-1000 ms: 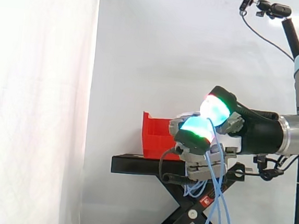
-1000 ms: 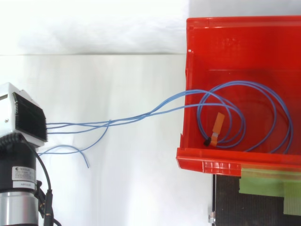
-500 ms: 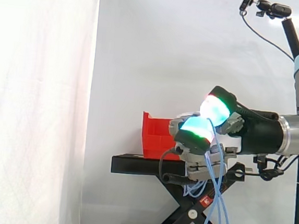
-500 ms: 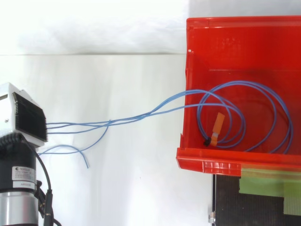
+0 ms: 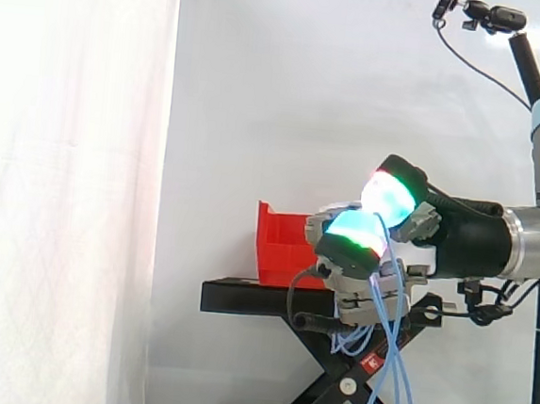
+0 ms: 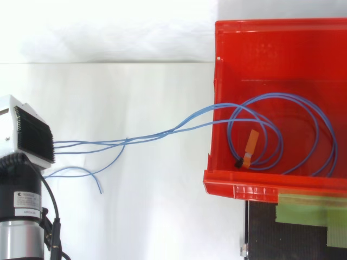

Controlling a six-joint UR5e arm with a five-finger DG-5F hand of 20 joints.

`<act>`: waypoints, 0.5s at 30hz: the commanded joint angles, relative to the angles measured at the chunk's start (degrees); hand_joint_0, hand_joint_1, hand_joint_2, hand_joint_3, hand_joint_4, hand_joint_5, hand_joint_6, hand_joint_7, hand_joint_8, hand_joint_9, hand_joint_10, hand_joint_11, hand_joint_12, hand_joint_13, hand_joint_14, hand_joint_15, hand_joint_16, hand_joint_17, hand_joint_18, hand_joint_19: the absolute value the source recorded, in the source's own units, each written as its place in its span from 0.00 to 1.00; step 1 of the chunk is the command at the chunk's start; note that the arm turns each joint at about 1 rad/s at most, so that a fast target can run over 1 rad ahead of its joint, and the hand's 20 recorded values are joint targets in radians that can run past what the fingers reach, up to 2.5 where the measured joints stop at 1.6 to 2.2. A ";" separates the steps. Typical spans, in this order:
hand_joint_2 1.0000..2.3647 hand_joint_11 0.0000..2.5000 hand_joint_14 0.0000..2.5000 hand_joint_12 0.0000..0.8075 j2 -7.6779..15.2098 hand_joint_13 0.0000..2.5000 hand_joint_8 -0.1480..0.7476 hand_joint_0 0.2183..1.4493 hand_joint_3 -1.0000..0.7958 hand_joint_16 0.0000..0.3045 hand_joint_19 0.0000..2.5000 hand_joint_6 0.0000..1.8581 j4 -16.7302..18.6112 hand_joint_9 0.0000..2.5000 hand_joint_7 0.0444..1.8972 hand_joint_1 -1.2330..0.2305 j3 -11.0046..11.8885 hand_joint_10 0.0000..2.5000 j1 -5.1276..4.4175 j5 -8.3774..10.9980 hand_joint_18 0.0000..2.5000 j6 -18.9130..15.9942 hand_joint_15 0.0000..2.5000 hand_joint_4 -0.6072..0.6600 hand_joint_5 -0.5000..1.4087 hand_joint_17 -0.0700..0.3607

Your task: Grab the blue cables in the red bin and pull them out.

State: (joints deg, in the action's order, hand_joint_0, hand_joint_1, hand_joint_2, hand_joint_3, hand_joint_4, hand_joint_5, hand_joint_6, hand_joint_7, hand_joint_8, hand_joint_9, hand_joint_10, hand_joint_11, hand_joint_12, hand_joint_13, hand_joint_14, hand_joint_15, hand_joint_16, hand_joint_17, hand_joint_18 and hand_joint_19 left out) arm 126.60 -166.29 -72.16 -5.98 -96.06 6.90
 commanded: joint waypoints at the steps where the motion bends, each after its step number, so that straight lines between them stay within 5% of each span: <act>1: 0.00 0.36 0.54 0.35 0.05 0.50 0.43 0.59 0.00 0.13 0.70 0.30 0.00 0.46 0.40 0.24 0.00 0.01 0.00 0.00 0.50 0.00 0.62 0.47 0.72 0.37; 15: 0.00 0.36 0.54 0.36 -0.04 0.50 0.42 0.59 0.00 0.13 0.70 0.30 0.00 0.46 0.40 0.24 0.00 0.01 0.00 0.00 0.50 0.00 0.63 0.48 0.72 0.37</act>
State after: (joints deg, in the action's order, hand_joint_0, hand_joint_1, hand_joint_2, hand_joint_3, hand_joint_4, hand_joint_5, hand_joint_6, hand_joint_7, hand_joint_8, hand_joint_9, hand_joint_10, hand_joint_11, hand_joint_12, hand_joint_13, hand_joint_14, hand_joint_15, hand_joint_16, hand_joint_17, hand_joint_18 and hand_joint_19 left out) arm 126.61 -166.29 -72.16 -5.98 -96.07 6.89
